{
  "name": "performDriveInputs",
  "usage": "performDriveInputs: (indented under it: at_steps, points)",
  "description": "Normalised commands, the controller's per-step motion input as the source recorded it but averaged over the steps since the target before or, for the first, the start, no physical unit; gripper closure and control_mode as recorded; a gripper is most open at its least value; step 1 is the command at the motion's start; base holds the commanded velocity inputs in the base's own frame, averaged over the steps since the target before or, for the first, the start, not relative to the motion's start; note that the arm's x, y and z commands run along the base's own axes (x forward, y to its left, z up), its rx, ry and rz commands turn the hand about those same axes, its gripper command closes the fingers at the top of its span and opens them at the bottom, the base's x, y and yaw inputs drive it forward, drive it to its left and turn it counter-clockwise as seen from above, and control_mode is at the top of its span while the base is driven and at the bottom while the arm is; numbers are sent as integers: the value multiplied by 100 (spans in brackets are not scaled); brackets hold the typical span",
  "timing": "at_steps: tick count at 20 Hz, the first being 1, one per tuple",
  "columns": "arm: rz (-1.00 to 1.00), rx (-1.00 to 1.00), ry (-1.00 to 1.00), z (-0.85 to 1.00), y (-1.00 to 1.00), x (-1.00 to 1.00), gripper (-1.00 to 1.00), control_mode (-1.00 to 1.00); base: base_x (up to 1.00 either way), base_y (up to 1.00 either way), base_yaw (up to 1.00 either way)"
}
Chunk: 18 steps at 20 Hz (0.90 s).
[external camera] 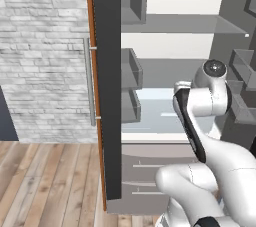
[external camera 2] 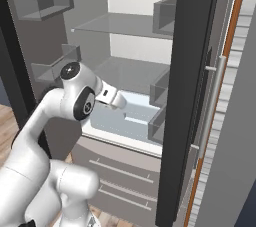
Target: Take the cheese, steak, and garlic from the fridge and place them on the plate on the dining counter to create an appetizer plate.
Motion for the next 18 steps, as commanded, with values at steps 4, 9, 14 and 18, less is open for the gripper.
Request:
performDriveInputs:
  at_steps: [4, 9, 14, 18]
  points:
    - [0, 0, 0, 0, 0, 0, 100, 100, -63, 41, 5]
    - [0, 0, 0, 0, 0, 0, 100, 100, -99, 59, 61]
    - [0, 0, 0, 0, 0, 0, 100, 100, -86, 55, 78]
    - [0, 0, 0, 0, 0, 0, 100, 100, -29, 48, 80]
